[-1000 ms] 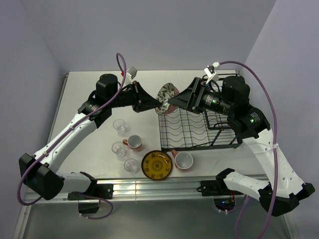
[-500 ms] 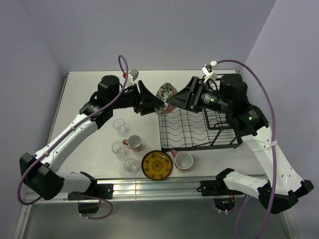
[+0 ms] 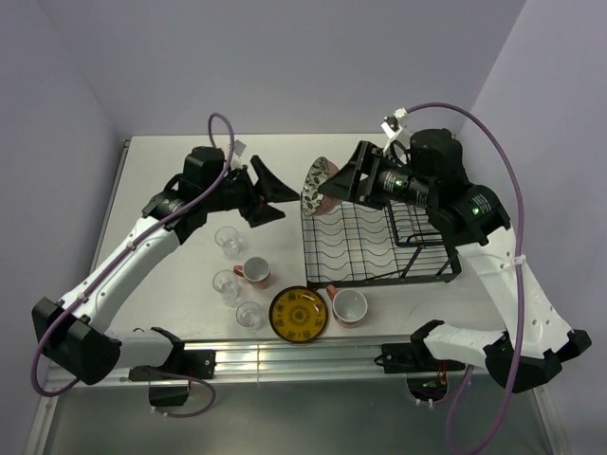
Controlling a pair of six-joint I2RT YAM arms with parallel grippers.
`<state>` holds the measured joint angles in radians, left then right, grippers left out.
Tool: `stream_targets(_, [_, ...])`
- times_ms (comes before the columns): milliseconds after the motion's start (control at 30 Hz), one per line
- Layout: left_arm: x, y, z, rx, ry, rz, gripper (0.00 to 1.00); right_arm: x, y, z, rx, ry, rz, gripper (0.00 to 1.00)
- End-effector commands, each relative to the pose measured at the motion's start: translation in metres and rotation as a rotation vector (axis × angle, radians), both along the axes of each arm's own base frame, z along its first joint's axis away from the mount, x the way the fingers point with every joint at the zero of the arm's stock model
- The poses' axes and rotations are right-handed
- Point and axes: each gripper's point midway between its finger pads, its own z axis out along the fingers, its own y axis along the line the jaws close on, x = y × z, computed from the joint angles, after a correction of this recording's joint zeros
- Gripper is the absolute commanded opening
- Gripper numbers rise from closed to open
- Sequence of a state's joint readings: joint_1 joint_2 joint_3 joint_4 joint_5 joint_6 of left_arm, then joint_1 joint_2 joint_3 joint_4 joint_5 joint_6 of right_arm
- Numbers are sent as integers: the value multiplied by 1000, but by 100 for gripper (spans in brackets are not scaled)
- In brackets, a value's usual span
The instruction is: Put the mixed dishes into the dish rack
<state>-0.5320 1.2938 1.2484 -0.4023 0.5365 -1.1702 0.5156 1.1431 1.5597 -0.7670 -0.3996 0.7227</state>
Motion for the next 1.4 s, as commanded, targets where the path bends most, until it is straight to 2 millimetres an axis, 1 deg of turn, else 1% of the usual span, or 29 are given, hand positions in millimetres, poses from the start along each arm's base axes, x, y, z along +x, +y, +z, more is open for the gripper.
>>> stream_targets(0, [9, 65, -13, 195, 4, 273, 77, 11, -11, 21, -82, -115, -52, 0])
stream_targets(33, [12, 76, -15, 202, 12, 310, 77, 18, -14, 18, -114, -115, -81, 0])
stream_targets(67, [10, 81, -20, 210, 18, 327, 77, 21, -12, 8, -162, -100, -78, 0])
stream_targets(100, [8, 87, -16, 202, 3, 344, 76, 24, -13, 10, -180, -111, -88, 0])
stream_targets(133, [8, 91, -17, 207, 2, 355, 76, 25, -14, 4, -213, -99, -96, 0])
stream_targets(167, [6, 93, -20, 213, 7, 356, 76, 34, -12, -6, -263, -90, -111, 0])
stream_targets(200, [5, 95, -20, 224, 4, 359, 76, 36, -11, -7, -281, -92, -112, 0])
stream_targets(233, [4, 97, -21, 231, 7, 359, 76, 41, -8, -17, -315, -75, -112, 0])
stream_targets(300, [0, 99, -26, 251, 21, 355, 75, 47, -8, -26, -378, -80, -137, 0])
stream_targets(333, [-1, 100, -27, 254, 22, 355, 75, 50, -5, -38, -421, -54, -131, 0])
stream_targets(367, [-2, 100, -27, 255, 22, 355, 75, 53, -6, -41, -467, -68, -153, 0])
stream_targets(400, [-4, 101, -24, 252, 12, 357, 75, 55, -6, -46, -498, -65, -159, 0])
stream_targets(433, [-4, 103, -25, 257, 8, 363, 75, 58, -4, -59, -550, -43, -157, 0])
stream_targets(467, [-4, 104, -22, 256, 2, 365, 75, 60, -5, -65, -592, -45, -159, 0])
stream_targets(500, [-6, 106, -26, 278, 9, 362, 75, 61, -4, -65, -638, -67, -180, 0])
stream_targets(533, [-4, 109, -22, 289, -4, 374, 75, 63, -2, -79, -699, -48, -174, 0])
stream_targets(600, [-7, 113, -25, 328, -1, 372, 74, 66, -1, -85, -782, -68, -195, 0])
stream_targets(633, [-6, 115, -24, 339, -6, 376, 74, 68, 0, -98, -839, -50, -187, 0])
stream_targets(667, [-5, 118, -23, 355, -10, 388, 74, 68, 1, -102, -868, -52, -188, 0])
stream_targets(733, [-6, 122, -27, 391, -1, 390, 74, 71, 0, -116, -959, -57, -205, 0])
stream_targets(800, [-5, 124, -29, 412, -6, 386, 74, 73, -1, -124, -1021, -60, -210, 0])
stream_targets(833, [-6, 125, -31, 421, 0, 383, 74, 77, -4, -133, -1077, -53, -218, 0])
stream_targets(933, [-7, 126, -36, 432, 0, 379, 74, 83, -12, -147, -1201, -57, -240, 0])
stream_targets(1100, [-10, 127, -38, 432, -13, 371, 74, 94, -18, -159, -1299, -76, -269, 0])
stream_targets(1267, [-12, 130, -39, 441, -19, 372, 74, 101, -19, -180, -1389, -62, -257, 0])
stream_targets(1367, [-13, 129, -40, 436, -21, 372, 74, 103, -24, -188, -1435, -56, -269, 0])
